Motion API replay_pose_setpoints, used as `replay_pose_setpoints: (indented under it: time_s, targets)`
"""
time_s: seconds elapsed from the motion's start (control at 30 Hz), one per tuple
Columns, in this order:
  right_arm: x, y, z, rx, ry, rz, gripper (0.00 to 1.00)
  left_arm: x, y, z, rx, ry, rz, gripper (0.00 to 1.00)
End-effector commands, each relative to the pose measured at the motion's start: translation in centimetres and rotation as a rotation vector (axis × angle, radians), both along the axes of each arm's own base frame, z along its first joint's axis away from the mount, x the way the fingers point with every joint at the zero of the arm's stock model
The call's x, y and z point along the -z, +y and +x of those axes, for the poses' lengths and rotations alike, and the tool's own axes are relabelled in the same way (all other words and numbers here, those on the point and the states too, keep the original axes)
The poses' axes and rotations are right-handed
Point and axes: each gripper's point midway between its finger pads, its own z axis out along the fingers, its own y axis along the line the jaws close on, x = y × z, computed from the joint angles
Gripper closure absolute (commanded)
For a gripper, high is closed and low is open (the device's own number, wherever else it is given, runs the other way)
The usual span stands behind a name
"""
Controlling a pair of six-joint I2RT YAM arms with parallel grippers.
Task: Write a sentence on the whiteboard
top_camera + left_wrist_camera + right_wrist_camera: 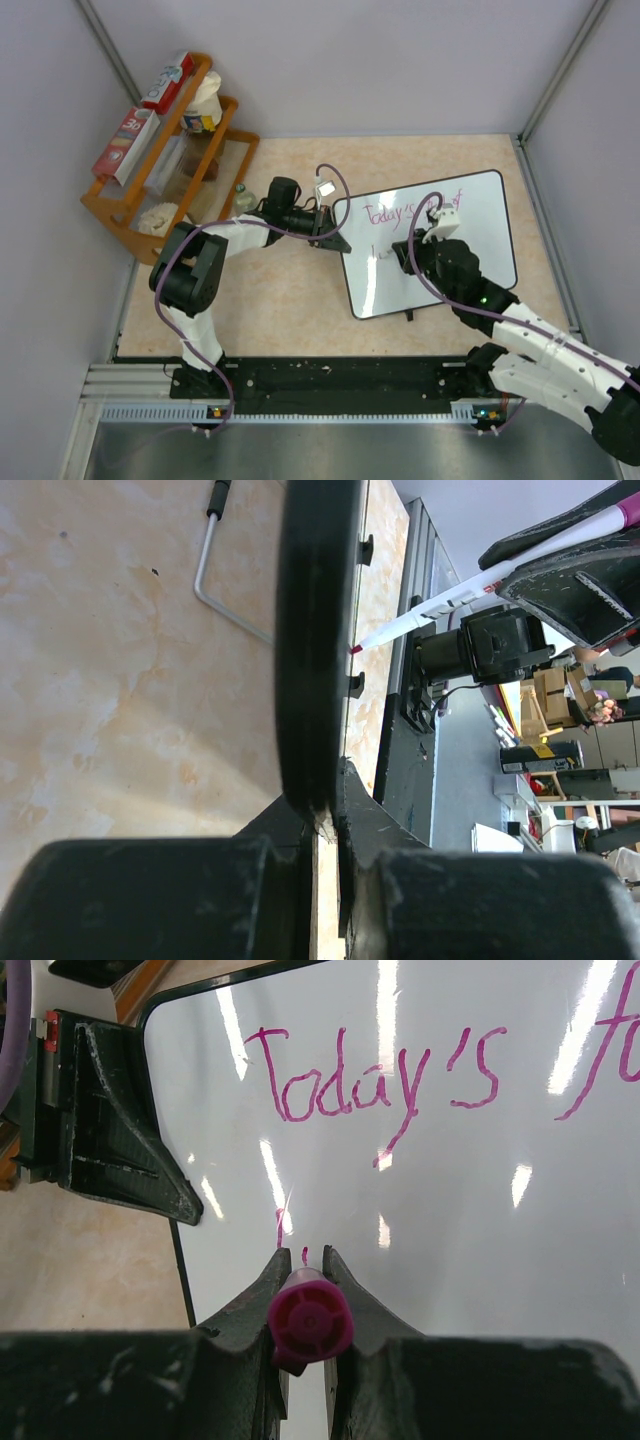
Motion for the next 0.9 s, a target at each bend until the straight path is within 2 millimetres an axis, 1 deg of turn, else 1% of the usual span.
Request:
replay_pose_setpoints:
  time_s: [0.0,0.13,0.23,0.37,0.5,0.53,0.63,0.77,0.8,0.87]
  targets:
    - [1.8,-0.2,-0.8,-0.014,0.042,-0.036,1.0,1.0,0.0,-2.1,0.067,-0.028,0.013,1.0]
    - [1.4,-0.1,-0.8,-0.024,0.032,-0.038,1.0,0.9,0.0,-2.1,0.068,-0.03,0.011,1.0]
    - [0.6,0.0,-0.8,-0.032,0.015,-0.037,1.0,0.9,0.0,-2.1,0.068,-0.029,0.011,1.0]
    - [-0.8,0.0,-0.8,-0.037,-0.014,-0.013,1.0,1.0,0.0,-2.1,0.068,-0.028,0.012,1.0]
    - [-3.1,0.1,-0.6,-0.029,-0.06,0.029,1.0,1.0,0.0,-2.1,0.067,-0.028,0.013,1.0]
    - [-3.9,0.1,-0.5,-0.025,-0.074,0.041,1.0,1.0,0.0,-2.1,0.068,-0.029,0.012,1.0]
    - [-5.2,0.2,-0.1,-0.017,-0.103,0.055,1.0,1.0,0.0,-2.1,0.068,-0.029,0.012,1.0]
    - [-5.6,0.4,0.6,-0.005,-0.107,0.033,1.0,1.0,0.0,-2.2,0.07,-0.028,0.01,1.0]
    - [-6.3,0.6,0.9,-0.002,-0.128,0.047,1.0,0.9,0.0,-2.2,0.069,-0.029,0.011,1.0]
    - [-6.4,0.8,1.3,0.0,-0.128,0.044,1.0,0.9,0.0,-2.1,0.069,-0.031,0.009,1.0]
